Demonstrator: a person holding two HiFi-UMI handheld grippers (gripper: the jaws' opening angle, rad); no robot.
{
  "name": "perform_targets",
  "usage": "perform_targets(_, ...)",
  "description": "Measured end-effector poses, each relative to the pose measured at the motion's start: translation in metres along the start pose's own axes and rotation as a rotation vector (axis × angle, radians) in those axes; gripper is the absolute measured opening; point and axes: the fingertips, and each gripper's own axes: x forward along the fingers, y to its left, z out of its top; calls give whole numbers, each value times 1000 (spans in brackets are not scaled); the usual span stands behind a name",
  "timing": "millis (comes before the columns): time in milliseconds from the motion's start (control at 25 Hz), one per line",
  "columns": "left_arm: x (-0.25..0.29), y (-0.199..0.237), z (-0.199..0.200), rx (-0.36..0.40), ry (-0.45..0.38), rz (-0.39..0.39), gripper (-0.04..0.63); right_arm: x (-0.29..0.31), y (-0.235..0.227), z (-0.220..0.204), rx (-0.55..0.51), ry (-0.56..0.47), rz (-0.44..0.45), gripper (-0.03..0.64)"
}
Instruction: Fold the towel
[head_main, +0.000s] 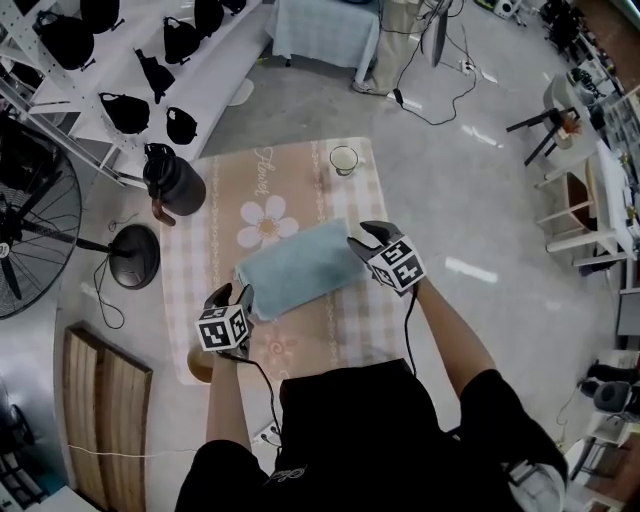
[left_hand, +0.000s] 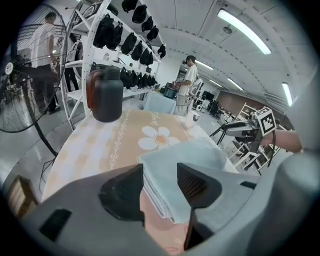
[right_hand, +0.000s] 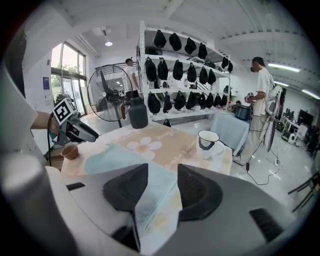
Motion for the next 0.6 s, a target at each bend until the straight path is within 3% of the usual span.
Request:
perform_targets(320, -10, -64, -27, -38, -23, 69, 192, -13, 5, -22, -50, -27, 155, 164)
perform_targets(600, -40, -151, -78, -199, -121, 206, 192, -24, 17, -37, -207, -63, 365, 164)
